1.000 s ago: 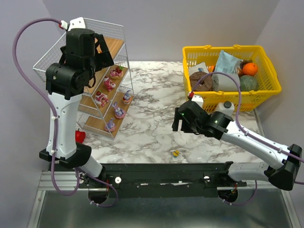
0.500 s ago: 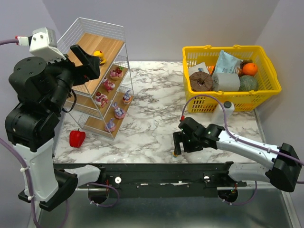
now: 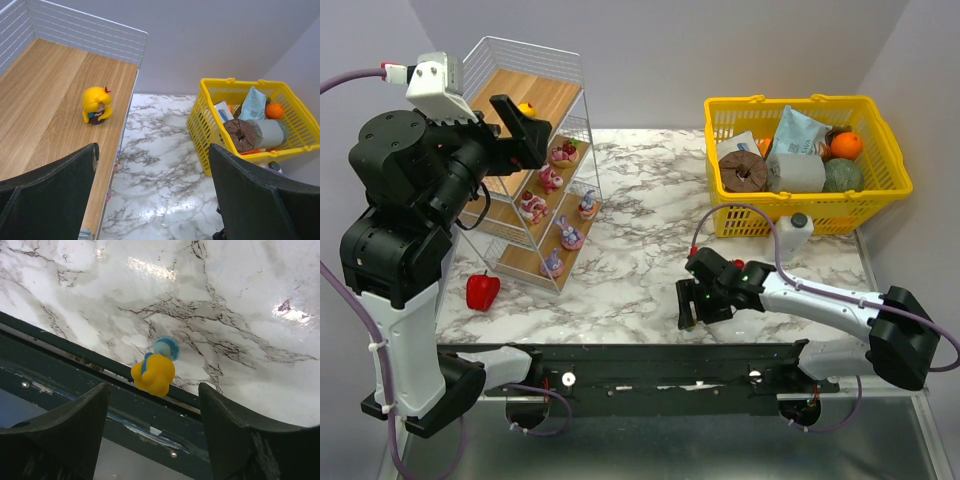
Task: Place and organize the plastic toys onto the shelf
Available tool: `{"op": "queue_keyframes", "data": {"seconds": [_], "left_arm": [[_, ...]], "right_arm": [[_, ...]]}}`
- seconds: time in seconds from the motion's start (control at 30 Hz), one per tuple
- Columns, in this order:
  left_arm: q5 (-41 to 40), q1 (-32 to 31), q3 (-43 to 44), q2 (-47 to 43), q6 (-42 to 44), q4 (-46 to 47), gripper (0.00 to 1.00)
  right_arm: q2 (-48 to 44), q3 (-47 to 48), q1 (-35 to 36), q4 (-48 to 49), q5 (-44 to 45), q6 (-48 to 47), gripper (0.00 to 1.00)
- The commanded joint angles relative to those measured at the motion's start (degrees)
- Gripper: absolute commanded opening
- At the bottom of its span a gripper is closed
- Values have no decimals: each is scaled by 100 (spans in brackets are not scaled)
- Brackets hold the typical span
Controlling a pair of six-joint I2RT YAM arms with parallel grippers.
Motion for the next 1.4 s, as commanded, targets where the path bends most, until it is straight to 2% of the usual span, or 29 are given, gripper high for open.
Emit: {"op": "queue_keyframes", "data": {"seconds": [0.0,0.17,0.43,0.7,0.8,0.9,0.93,1.0,1.03,1.1,1.17,1.23,1.37], "left_arm": [[375,35,220,-52,188,66,99],[673,35,308,-43,214,66,99],[1279,35,326,1,293,136,99],[2175,9,-552,-227,425,820,97],[2510,-70,-921,-376,487,1093,96],[2739,-193,-1168,-439,627,1191,96],[2722,-411,-1221,-421,645,1200,96],[2197,-842,-1326,-299,828,1139,96],[1820,-1619,-1318,-237,951,1086,96],[873,-2300,-1327,-10,1119,989,96],[570,-2836,-1336,167,1181,945,96],[236,-3032,-1475,299,1164,1006,96],[58,-3401,-1941,300,1137,1252,97]], "right_arm": [[198,138,67,221,40,126,75],[382,217,67,230,313,152,70],[611,270,67,406,410,73,54],[787,481,67,494,103,-435,25],[936,665,75,512,-169,-944,20],[1103,963,67,433,-415,-1533,21],[1277,1060,75,380,-469,-1666,20],[1480,1253,75,240,-539,-1929,21],[1673,1437,75,196,-522,-2001,21],[1849,1579,75,108,-426,-2106,22],[2112,1772,67,64,-364,-2185,22],[2298,1895,75,-7,-285,-2273,24],[2614,2089,75,-59,-232,-2432,27]]}}
